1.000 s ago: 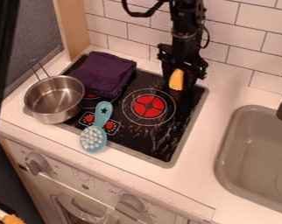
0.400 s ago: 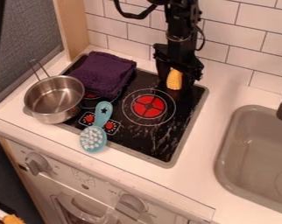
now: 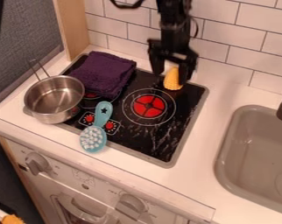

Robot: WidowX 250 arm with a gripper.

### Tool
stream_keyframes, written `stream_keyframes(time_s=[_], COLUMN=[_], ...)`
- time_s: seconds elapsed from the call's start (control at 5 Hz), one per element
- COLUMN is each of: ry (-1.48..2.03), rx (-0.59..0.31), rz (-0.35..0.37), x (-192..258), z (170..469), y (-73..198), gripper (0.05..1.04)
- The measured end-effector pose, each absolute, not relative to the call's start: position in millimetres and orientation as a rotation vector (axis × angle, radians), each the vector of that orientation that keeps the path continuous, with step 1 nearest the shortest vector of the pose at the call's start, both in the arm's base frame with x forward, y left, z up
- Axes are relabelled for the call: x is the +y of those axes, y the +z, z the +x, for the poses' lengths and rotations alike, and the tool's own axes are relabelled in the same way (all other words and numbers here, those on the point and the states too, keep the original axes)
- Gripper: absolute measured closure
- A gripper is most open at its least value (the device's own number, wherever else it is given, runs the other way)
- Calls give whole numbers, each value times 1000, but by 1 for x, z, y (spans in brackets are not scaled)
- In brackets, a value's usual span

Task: Move the yellow object to the upper right side of the burner

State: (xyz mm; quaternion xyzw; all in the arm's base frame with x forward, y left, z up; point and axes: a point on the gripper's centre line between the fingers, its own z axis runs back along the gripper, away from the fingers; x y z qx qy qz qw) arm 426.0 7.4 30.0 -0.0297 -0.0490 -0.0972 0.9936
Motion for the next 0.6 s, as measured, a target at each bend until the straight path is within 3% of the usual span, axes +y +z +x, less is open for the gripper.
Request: stream_keyframes(time_s=[0.4,0.6], ry=[-221,-212], rx=[-110,-108], rz=[-85,-62], x=[7,10], z=[403,389], y=[74,80], gripper=[84,84])
